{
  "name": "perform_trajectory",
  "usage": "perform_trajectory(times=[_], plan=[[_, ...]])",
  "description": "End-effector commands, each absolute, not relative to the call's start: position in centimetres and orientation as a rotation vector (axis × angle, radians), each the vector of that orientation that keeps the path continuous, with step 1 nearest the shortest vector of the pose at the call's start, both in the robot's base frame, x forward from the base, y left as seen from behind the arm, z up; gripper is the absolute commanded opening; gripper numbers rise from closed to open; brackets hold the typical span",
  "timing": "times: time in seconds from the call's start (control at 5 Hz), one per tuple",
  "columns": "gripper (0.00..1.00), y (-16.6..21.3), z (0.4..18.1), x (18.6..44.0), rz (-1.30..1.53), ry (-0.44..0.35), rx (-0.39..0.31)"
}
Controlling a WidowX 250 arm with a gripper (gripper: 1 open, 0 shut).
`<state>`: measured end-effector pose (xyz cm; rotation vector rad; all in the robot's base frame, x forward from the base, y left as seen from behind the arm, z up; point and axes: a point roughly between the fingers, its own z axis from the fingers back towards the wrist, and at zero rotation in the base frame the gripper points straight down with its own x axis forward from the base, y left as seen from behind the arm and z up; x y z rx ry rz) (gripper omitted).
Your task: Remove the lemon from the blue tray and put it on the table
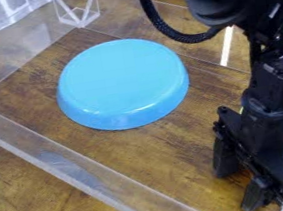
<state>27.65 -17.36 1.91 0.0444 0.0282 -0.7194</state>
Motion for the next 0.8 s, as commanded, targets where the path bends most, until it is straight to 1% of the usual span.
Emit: perform_trajectory(times=[0.0,0.6], plan=[[0.0,-16.85,2.91,29.03,-0.695,-0.015,0.038],[0.0,-16.65,3.63,29.75,-0.688,-0.035,0.035]])
